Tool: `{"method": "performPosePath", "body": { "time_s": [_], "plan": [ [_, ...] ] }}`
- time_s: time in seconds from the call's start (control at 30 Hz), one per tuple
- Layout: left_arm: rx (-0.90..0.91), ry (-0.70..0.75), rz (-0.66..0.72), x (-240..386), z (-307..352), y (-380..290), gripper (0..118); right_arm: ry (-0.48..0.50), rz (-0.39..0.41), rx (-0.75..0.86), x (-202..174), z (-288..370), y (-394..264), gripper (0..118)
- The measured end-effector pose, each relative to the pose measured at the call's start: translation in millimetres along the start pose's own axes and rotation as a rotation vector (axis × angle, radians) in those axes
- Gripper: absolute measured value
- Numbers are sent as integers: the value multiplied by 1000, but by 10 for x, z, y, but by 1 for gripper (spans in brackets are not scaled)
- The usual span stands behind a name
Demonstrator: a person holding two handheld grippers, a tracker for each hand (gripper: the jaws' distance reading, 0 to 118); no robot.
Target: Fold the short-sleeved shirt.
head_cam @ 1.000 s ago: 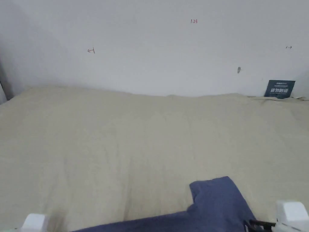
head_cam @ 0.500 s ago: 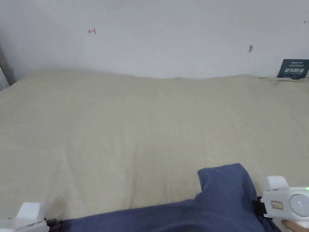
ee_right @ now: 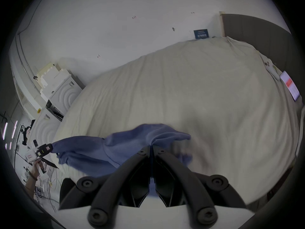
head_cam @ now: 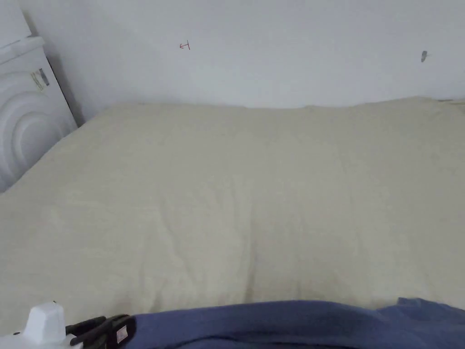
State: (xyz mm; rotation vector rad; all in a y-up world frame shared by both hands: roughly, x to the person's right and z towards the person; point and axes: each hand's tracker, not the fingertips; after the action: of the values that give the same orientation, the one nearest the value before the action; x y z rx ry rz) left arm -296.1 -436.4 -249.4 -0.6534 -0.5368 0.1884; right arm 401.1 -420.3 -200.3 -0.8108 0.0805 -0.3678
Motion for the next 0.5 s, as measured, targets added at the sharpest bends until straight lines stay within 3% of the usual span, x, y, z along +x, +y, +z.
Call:
{"method": "performPosePath", "body": {
  "time_s": [0.13,0.2,0.3,0.37,0.5],
  "plan": [
    [-129,39,72,-72,-202,-417,7,-46,-95,-96,134,-103,-486,1],
    [-177,88,76,-193,-395,-582,7,-64,-105,-93,183,-251,-593,1],
    [-126,98,117,-276,-460,-613,7,-64,-157,-84,192,-404,-651,1],
    [-120,113,151,-315,-471,-564,7,-75,-153,-68,210,-461,-601,1],
    [-139,161,88,-278,-515,-525,7,-82,-140,-72,238,-514,-559,1]
  ]
}}
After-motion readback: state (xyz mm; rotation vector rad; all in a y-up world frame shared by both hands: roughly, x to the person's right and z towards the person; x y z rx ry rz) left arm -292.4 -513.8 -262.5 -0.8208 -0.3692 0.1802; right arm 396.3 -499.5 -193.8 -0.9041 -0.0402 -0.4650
